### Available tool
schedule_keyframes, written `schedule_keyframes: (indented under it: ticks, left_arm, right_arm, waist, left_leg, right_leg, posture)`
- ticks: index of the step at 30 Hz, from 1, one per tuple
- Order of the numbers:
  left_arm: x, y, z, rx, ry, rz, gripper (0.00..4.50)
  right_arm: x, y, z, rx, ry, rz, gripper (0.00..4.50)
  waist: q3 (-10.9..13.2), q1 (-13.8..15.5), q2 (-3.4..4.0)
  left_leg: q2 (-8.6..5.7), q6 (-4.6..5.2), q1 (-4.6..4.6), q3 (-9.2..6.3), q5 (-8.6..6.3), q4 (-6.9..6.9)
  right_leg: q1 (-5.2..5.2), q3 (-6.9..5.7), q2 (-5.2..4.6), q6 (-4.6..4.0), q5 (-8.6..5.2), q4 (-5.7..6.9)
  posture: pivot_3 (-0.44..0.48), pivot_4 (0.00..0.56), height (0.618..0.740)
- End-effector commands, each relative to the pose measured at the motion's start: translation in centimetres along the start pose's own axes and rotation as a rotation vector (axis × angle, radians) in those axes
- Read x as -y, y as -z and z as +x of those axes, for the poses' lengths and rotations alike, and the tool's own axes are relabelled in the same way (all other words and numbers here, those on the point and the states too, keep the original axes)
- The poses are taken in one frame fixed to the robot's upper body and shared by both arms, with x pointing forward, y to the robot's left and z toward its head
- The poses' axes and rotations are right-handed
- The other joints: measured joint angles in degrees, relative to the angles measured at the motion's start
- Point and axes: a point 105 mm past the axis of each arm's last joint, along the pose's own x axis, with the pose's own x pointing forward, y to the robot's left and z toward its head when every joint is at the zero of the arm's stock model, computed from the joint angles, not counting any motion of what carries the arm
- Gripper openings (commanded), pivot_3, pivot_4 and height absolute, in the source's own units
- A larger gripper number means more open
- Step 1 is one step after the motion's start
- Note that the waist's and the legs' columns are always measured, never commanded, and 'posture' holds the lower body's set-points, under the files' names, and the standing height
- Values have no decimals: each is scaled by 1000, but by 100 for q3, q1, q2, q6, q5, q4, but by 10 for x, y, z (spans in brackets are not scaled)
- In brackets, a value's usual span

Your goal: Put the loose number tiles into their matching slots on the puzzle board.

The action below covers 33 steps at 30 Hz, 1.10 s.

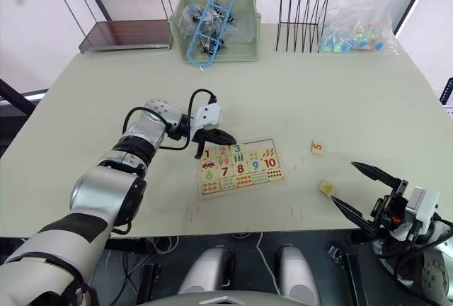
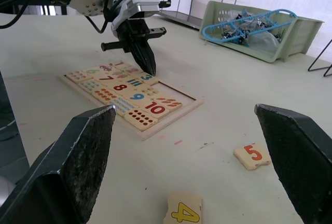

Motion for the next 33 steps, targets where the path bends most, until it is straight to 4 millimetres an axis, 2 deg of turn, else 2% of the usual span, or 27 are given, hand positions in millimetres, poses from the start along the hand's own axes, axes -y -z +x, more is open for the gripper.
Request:
schedule_keyframes:
  ticks: [1,9,16,20,27,28,29,30,32,33]
  left_arm:
    - [-7,-8,-8,30,-33,24,58]
    - [-16,-27,-20,209,-93,-44,58]
    - [-22,-42,-51,426,-170,-114,58]
    - [-20,-35,-70,442,-251,-154,58]
    - [8,-15,-113,409,-403,-230,58]
    - [12,-13,-118,407,-428,-241,584]
    - [17,-11,-123,404,-452,-253,816]
    - [21,-9,-127,402,-476,-271,1997]
    - [35,-1,-135,388,-522,-302,2452]
    - [40,1,-137,379,-536,-310,2934]
  right_arm:
    - [2,-7,1,10,-9,-29,4500]
    - [4,-7,3,14,-8,-23,4500]
    - [7,-5,5,15,-6,-13,4500]
    - [7,-4,7,18,-10,-5,4500]
    - [9,-1,4,5,-21,21,4500]
    - [9,0,3,4,-22,25,4500]
    - [9,1,3,4,-22,26,4500]
    - [9,1,3,5,-20,28,4500]
    - [11,1,1,4,-8,31,4500]
    - [11,1,1,3,-5,32,4500]
  waist:
    - [0,0,0]
    - [0,-1,0]
    - [0,-19,0]
    - [-1,-21,1]
    - [0,-20,3]
    - [0,-13,2]
    - [-1,45,2]
    - [-1,50,2]
    - [-2,43,4]
    - [-2,22,5]
  left_leg:
    - [0,0,0,0,0,0]
    - [0,0,0,0,0,0]
    - [1,0,2,-1,0,0]
    - [3,0,4,-1,0,0]
    - [15,0,7,-4,0,0]
    - [21,0,8,-7,0,0]
    - [22,0,8,-9,0,0]
    - [17,0,8,-9,0,0]
    - [14,-1,8,-8,0,1]
    - [19,-1,12,-7,0,0]
  right_leg:
    - [0,0,0,0,0,0]
    - [0,0,0,0,0,1]
    - [0,-1,0,0,0,2]
    - [0,0,0,-1,0,6]
    - [-3,1,-1,-3,0,15]
    - [-3,1,-4,-3,0,17]
    - [-3,1,-4,-3,0,17]
    - [1,-6,-12,-3,0,17]
    - [1,-7,-12,-2,0,16]
    - [0,2,-15,-2,0,13]
  posture:
    - [0,150,740]
    - [0,150,740]
    - [0,150,740]
    - [0,150,740]
    - [0,150,740]
    - [0,150,740]
    - [0,150,740]
    - [0,150,740]
    - [0,150,740]
    - [0,150,740]
